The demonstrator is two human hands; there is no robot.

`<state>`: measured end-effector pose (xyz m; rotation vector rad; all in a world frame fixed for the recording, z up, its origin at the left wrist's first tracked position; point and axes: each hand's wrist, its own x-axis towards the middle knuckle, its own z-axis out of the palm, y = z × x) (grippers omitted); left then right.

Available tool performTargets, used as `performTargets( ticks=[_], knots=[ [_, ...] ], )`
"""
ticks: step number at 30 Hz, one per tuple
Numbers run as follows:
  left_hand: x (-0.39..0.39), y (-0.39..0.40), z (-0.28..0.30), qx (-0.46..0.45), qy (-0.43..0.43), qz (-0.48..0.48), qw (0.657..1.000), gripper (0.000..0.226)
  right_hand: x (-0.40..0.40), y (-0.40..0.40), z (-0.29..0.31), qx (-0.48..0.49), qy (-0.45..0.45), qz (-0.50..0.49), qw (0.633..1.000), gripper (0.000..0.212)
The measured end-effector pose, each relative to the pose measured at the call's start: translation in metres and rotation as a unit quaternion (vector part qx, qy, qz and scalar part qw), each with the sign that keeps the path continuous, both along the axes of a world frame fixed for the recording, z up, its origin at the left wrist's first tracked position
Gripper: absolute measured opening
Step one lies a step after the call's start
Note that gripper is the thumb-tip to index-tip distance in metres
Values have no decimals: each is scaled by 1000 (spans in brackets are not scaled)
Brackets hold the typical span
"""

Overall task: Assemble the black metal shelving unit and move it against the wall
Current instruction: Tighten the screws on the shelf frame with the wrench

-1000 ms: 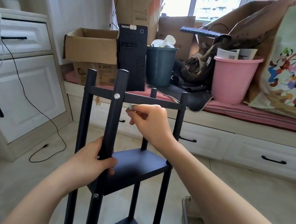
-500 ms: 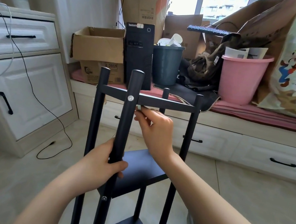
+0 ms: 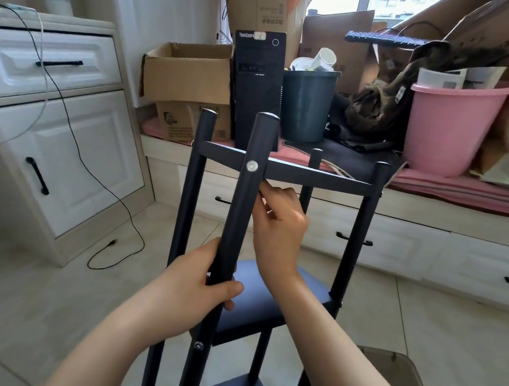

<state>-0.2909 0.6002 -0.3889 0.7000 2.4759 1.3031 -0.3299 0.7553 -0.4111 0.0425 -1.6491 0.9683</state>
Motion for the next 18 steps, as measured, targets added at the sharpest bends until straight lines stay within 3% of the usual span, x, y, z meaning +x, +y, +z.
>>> performTargets(
  ticks=[6,11,18],
  knots=[
    [-5,2,-1,-10,-4,10,1000,15,-8,4,-3,19,26,-19,999,21],
    [-7,5,-1,1,1,7,1000,16,-10,5,-5,-17,-13,25,999,16],
    [-8,9,-1,14,11,5,1000,17,2,26,-2,1,-264,148,953,21]
  ],
)
